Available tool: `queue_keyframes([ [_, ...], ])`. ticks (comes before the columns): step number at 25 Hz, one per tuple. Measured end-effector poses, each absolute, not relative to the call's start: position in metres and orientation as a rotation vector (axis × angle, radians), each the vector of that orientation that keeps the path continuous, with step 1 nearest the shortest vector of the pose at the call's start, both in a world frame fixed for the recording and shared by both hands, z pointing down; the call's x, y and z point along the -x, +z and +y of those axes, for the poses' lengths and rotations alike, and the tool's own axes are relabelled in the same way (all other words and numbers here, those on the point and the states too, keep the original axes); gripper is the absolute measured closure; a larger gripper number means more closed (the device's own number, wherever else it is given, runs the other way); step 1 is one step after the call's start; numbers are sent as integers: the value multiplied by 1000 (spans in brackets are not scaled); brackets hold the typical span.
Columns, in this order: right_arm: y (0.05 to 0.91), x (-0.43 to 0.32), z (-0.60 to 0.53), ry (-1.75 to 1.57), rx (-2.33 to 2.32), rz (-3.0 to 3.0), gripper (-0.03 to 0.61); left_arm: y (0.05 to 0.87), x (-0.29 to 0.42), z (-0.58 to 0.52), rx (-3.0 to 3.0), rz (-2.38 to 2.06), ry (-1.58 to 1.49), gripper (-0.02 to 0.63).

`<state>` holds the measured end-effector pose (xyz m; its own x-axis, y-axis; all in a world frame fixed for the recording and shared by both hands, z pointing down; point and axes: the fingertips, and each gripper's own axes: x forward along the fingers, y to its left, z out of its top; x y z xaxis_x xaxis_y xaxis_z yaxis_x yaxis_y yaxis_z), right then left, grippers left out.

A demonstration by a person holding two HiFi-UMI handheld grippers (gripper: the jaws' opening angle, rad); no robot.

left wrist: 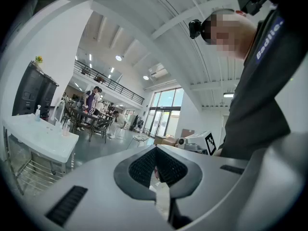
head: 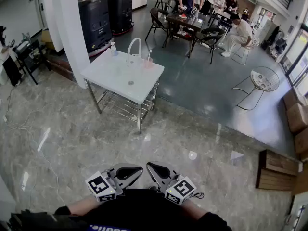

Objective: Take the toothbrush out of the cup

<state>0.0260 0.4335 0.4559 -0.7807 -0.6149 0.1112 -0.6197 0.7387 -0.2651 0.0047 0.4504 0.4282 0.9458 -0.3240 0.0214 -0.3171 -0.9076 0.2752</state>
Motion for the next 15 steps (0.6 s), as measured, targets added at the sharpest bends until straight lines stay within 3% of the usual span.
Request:
queue_keyframes([
  [15, 453, -25, 435, 455, -1031, -2926, 568, 426, -3, 452, -2818, -485, -31, 615],
])
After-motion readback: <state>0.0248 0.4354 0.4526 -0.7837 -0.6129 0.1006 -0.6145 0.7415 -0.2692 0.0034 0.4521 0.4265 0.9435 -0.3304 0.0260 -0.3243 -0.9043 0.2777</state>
